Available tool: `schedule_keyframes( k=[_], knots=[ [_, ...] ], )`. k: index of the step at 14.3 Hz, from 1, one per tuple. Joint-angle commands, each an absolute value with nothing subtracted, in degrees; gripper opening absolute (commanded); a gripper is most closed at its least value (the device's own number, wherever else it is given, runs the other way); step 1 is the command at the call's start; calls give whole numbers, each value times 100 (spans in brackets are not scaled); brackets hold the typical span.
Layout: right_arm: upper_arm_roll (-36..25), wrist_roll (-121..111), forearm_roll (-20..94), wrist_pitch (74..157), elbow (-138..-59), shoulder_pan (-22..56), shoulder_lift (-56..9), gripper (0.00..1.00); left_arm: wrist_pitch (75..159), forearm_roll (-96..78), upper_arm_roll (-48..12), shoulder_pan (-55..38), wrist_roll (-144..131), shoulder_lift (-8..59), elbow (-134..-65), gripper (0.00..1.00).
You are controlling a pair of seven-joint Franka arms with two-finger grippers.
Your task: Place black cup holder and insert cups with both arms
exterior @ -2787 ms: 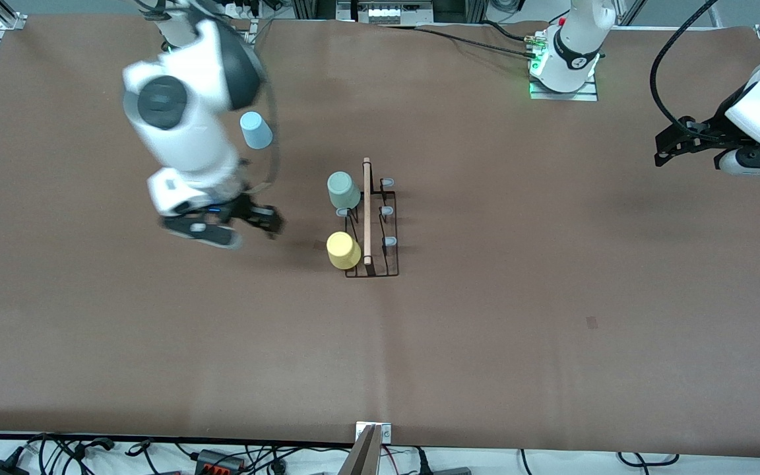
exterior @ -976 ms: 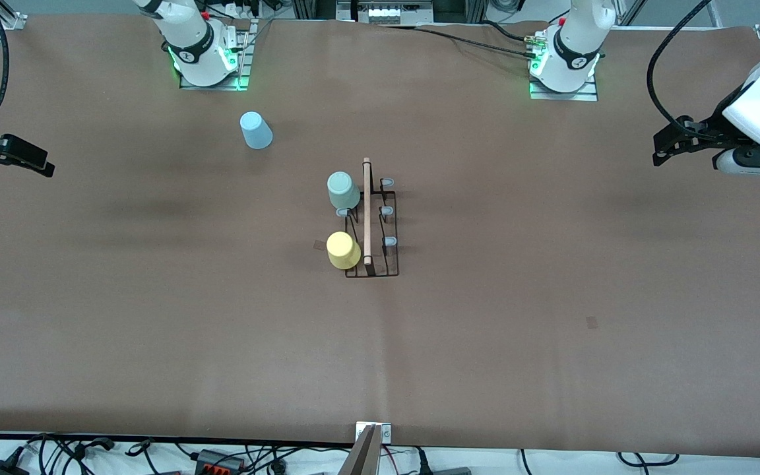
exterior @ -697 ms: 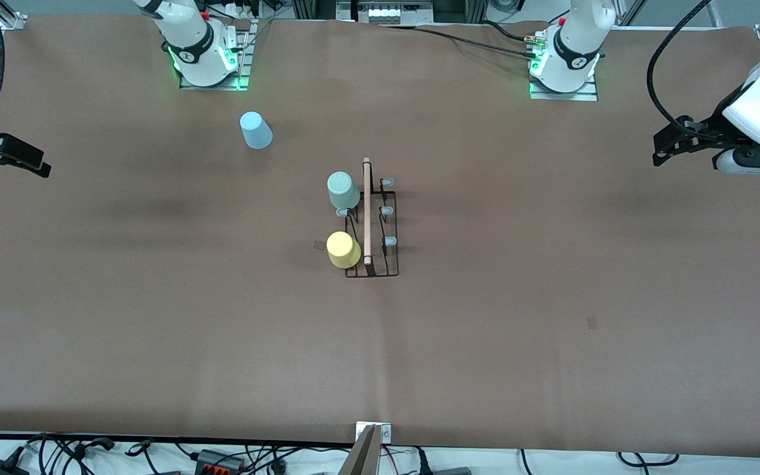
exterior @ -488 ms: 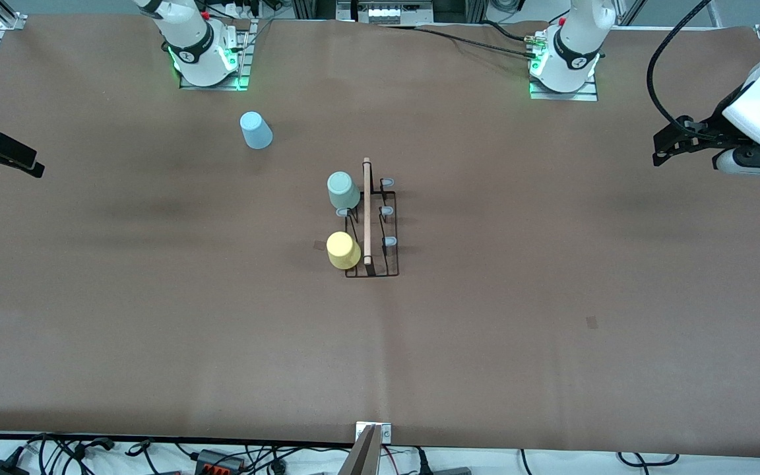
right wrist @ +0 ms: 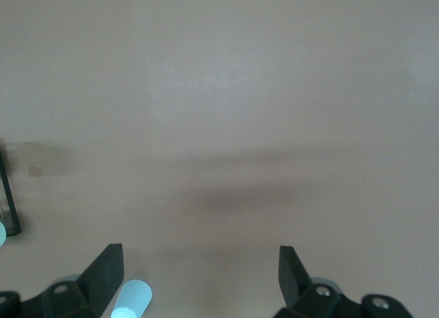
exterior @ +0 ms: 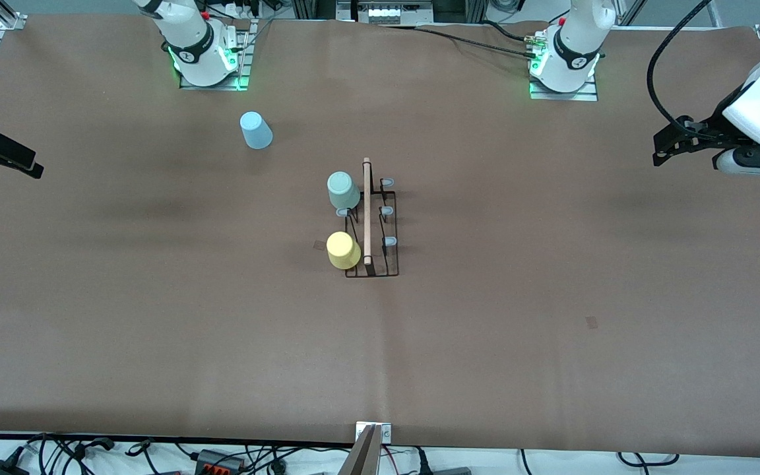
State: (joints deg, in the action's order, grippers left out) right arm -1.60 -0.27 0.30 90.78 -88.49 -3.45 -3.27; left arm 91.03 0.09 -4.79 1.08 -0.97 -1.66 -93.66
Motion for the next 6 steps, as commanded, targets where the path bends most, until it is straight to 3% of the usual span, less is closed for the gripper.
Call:
schedule_keyframes(
  k=[1, 6],
  knots=[
    [-123, 18, 149, 9097, -8850, -387, -351, 100, 8974, -26, -492, 123, -9, -88, -9185, 100],
    [-97, 18, 149, 9132, -8886, -387, -378, 100, 8982, -26, -483, 149, 0, -79, -9185, 100]
  ],
)
